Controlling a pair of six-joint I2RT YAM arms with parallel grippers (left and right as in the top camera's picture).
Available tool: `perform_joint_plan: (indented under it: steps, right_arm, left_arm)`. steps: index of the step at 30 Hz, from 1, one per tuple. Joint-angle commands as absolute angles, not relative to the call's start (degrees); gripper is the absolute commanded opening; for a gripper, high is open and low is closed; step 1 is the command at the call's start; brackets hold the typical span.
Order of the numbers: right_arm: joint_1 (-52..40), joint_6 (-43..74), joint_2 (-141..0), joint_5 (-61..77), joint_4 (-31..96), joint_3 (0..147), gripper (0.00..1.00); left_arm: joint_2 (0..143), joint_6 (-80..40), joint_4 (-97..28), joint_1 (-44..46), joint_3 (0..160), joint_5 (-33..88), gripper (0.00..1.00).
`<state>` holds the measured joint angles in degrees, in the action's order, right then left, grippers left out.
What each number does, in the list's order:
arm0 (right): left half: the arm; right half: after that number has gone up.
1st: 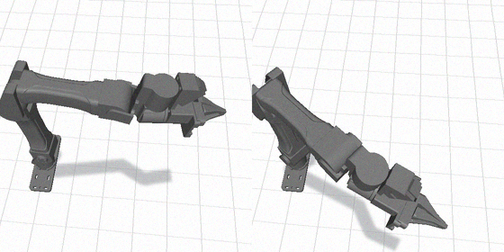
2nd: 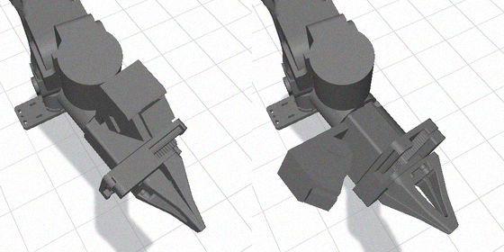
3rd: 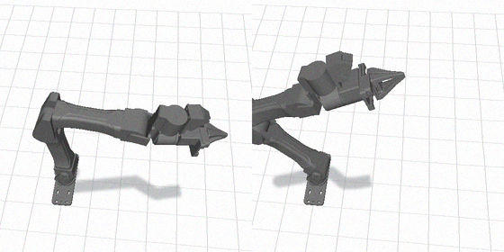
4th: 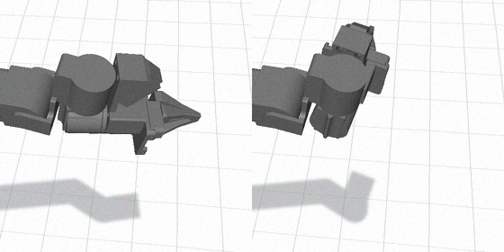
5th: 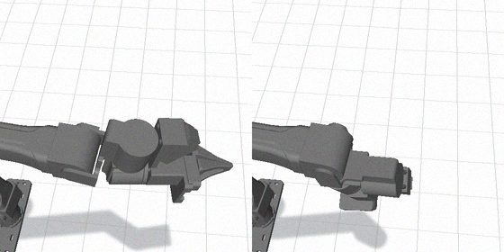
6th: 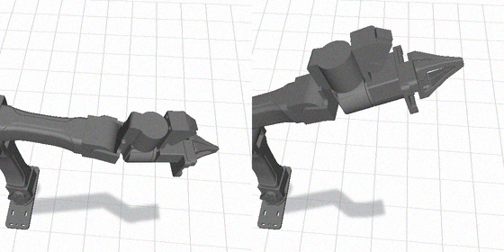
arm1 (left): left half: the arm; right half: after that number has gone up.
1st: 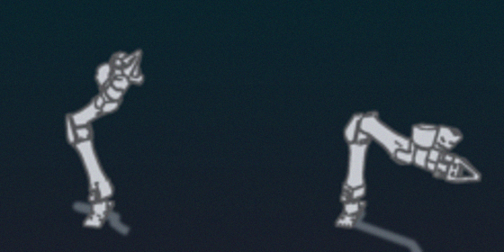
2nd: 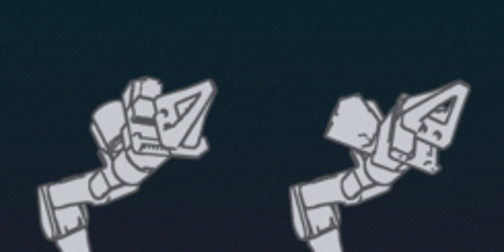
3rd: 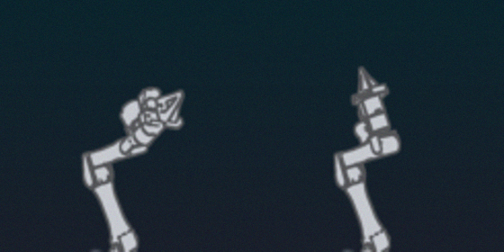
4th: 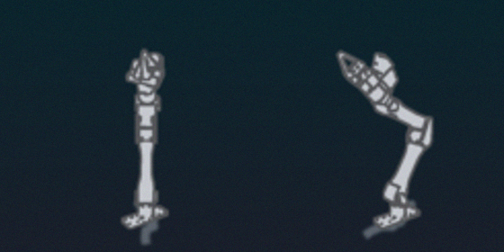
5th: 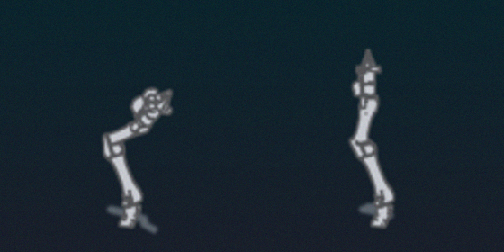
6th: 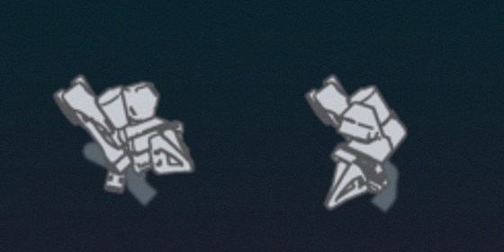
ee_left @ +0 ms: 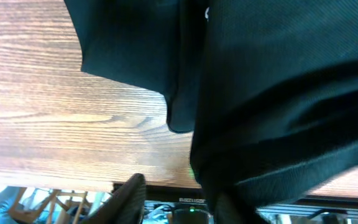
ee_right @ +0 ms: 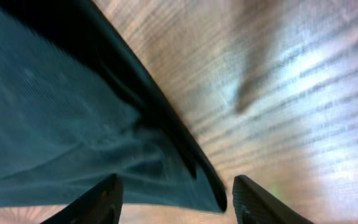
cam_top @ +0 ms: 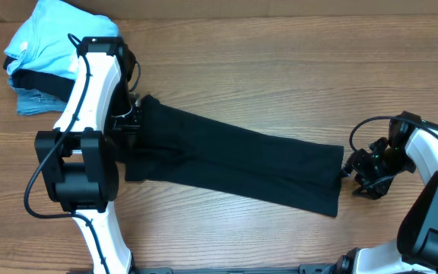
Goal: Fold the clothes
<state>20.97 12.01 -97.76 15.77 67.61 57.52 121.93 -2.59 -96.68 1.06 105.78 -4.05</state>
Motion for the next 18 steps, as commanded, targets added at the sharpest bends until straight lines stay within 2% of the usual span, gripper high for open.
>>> perform_joint_plan:
  steps: [1,3,5,10,12,15,18]
  right_arm:
    - [21.26,12.12,-96.53,18.28,66.26,57.49,0.59]
    - [21.23,11.97,-96.36,20.71,65.80,57.78,0.59]
    - [21.23,11.86,-96.03,21.32,65.80,58.30,0.59]
    - [21.23,11.73,-94.17,21.30,65.58,58.98,0.60]
    - [21.23,11.73,-93.84,21.32,65.56,58.98,0.61]
    - [21.23,11.55,-93.82,21.30,65.39,58.96,0.66]
    - [21.23,11.55,-93.82,21.34,64.79,58.96,0.71]
  left_arm:
    - [117.93,-2.55,-96.88,0.67,105.51,-3.09,0.52]
    - [114.72,-2.59,-96.82,0.62,105.51,-3.11,0.59]
    - [112.31,-2.59,-96.36,0.62,105.51,-3.14,0.61]
    - [108.99,-2.55,-93.34,0.95,105.51,0.21,0.61]
    - [109.03,-2.52,-91.77,1.67,105.16,2.68,0.58]
    - [109.06,-0.69,-87.29,4.01,102.00,5.43,0.58]
    - [109.08,0.75,-80.84,7.66,96.29,5.91,0.63]
